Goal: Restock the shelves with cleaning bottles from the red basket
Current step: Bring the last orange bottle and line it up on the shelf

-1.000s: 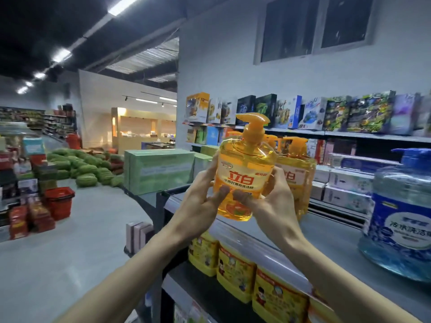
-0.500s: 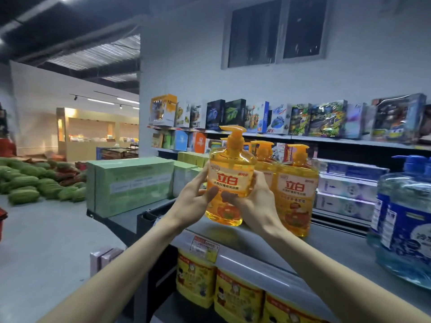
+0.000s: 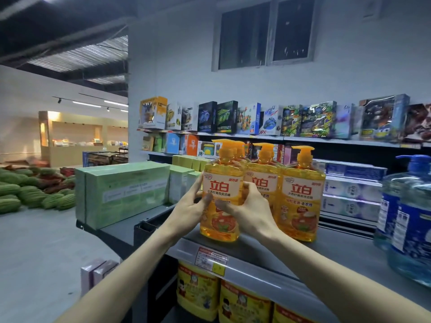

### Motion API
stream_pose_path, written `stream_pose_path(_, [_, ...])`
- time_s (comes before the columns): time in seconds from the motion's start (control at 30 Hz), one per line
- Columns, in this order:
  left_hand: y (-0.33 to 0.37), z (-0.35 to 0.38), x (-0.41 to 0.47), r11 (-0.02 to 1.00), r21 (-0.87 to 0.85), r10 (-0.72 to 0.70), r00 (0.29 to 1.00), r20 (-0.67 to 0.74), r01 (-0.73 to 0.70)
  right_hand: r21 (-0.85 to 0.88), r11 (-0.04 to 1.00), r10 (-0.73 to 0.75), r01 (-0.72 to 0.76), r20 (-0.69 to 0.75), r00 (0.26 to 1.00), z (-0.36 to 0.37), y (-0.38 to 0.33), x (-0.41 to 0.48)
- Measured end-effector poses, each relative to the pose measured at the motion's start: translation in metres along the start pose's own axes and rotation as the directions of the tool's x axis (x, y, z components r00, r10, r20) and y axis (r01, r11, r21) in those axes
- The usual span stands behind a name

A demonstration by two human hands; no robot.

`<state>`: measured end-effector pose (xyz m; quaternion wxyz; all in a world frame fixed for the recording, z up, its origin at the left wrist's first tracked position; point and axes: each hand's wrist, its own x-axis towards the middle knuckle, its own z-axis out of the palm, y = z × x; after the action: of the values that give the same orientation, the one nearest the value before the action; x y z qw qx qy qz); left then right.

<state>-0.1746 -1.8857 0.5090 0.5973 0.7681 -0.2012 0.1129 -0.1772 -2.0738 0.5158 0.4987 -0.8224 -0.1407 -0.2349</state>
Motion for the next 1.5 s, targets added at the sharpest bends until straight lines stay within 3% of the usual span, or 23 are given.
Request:
stream_pose_path(0.2, [0.001,0.002,-0.023,0.965,0.261,0.014,1.0,0.014,-0.017,-0.181,0.982,-0.012,0.051,0.213,0.977,-0.018,0.009,-0.016])
stream_pose_path(0.63, [-0.013,0.004,0.001,0.94,0.339,0.051,0.998,-0.032,-0.037,-0.265,0.963,0.005,0.038,0.158,0.987,-0.001,0.012,0.003])
stream_pose_path(0.77, [-0.035,0.011,0.005,0.874,0.483,0.116,0.989,-0.087,-0.06,-0.262,0.965,0.043,0.008,0.189,0.981,-0.003,0.018,0.014])
stream_pose_path(1.0, [-0.039,0.019,0.005,0.727,0.684,0.034,0.99,-0.138,0.07,-0.257,0.966,0.023,0.022,0.169,0.985,0.003,0.032,0.024])
stream_pose_path(1.13, [-0.043,0.016,0.007,0.691,0.718,-0.001,0.993,-0.119,0.087,-0.268,0.963,0.039,0.006,0.161,0.986,0.005,0.038,0.027])
stream_pose_path(1.5, [-0.052,0.017,0.012,0.751,0.656,0.061,0.981,-0.183,0.076,-0.27,0.962,0.01,0.048,0.209,0.978,0.003,0.041,0.024])
